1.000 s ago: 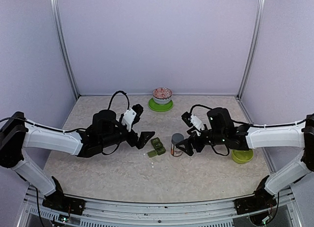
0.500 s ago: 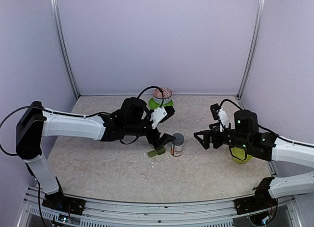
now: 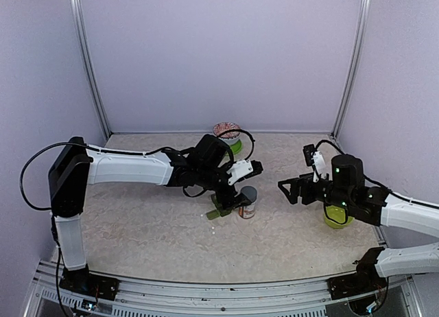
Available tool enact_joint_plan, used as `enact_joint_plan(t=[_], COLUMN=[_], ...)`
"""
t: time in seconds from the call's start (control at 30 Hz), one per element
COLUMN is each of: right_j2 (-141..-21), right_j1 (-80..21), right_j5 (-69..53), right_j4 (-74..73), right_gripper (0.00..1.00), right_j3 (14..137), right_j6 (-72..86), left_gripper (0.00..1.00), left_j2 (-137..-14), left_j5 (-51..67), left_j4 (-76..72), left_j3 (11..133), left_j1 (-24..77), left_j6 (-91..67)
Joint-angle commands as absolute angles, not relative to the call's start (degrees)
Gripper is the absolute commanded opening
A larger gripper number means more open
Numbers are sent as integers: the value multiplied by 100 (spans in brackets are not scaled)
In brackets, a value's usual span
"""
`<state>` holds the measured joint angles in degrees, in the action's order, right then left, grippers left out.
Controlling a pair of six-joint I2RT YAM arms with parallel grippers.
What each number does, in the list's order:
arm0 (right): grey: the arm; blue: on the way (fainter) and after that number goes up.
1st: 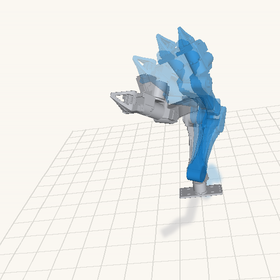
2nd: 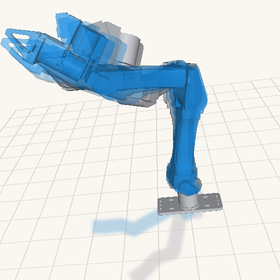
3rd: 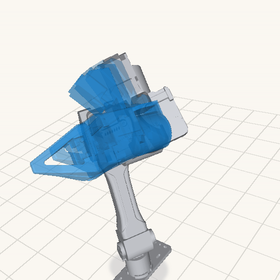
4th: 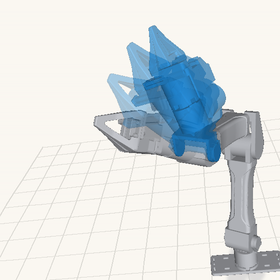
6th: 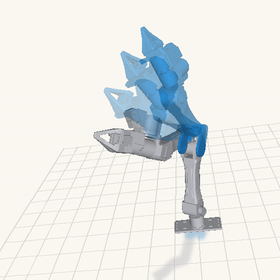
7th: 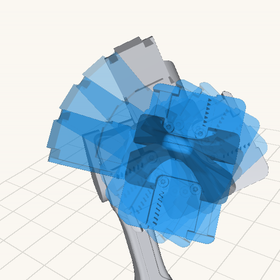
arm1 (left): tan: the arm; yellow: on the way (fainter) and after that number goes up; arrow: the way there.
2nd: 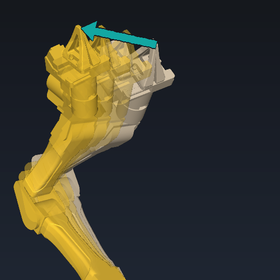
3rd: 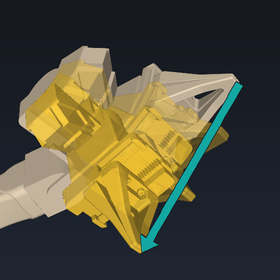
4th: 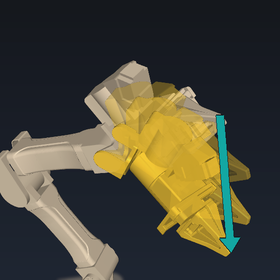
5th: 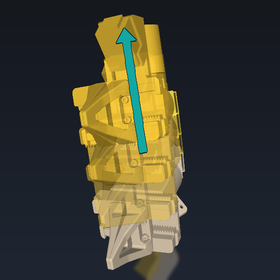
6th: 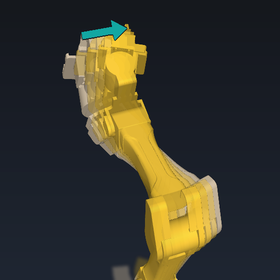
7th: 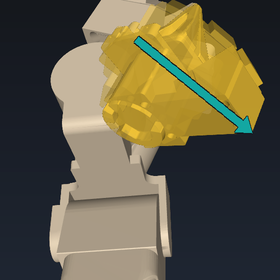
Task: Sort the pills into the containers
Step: Pick up the pill bottle from the center of the board.
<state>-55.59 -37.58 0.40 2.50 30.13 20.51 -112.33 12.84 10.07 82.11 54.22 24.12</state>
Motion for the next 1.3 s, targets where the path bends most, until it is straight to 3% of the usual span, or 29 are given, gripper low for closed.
enact_joint_plan(t=[0.0,0.37,0.7,0.83,0.93,1.27], right_j2=[-5545,-5651,-5744,-5820,-5890,-5954], right_j1=[-3722,-3718,-3717,-3718,-3717,-3631], right_j5=[24,63,19,13,-64,-1736], right_j4=[455,504,529,546,585,1322], right_gripper=[96,96,96,96,97,100], right_j3=[2920,2832,2834,2860,2875,2714], right_j6=[2072,2065,2075,2030,1970,1620], left_gripper=[87,76,50,34,31,21], left_j2=[-11470,-11946,-12032,-12019,-11965,-10740], left_j5=[1492,1673,1824,1911,1944,2501], left_j4=[1354,1706,1694,1686,1614,100], left_j3=[8620,9094,9180,9176,9137,7915], left_j1=[5476,5476,5432,5423,5399,5214], left_j6=[2669,2839,2830,2812,2730,2020])
